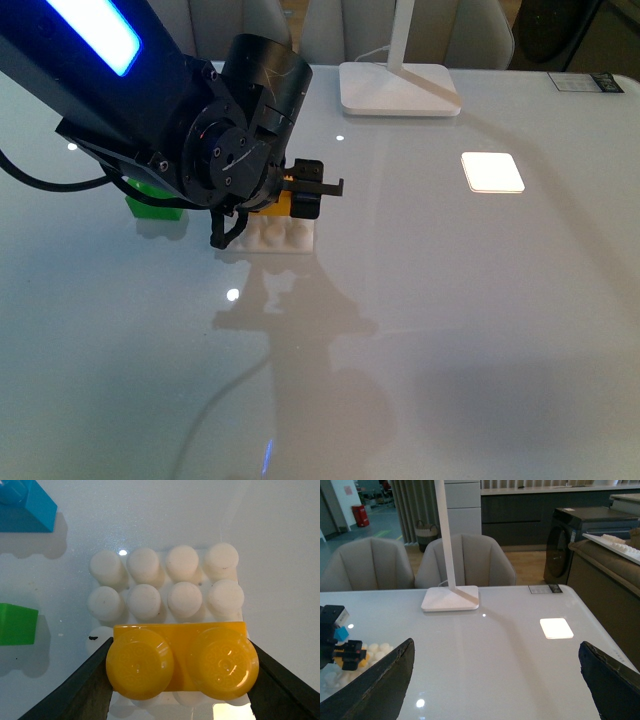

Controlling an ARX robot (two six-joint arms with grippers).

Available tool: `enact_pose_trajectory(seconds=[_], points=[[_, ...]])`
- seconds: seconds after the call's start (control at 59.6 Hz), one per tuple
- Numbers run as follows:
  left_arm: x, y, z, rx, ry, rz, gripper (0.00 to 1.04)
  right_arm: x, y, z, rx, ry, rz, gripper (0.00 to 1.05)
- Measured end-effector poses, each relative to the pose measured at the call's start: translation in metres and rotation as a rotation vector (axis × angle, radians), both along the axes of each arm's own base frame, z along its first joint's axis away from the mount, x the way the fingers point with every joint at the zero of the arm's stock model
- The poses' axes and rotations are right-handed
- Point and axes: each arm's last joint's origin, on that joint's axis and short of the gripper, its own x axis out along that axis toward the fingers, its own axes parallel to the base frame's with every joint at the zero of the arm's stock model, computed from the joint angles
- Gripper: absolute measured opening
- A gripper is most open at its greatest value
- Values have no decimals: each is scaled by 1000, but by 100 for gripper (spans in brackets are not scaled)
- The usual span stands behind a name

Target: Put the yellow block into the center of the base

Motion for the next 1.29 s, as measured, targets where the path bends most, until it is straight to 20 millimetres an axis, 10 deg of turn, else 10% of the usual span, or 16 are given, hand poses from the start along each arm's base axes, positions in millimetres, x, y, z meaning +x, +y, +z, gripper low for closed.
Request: enact_pose_trajectory(seconds=[1.292], points=[[1, 1, -12, 14, 20, 13, 64, 0, 0, 0, 0, 0, 0, 96]])
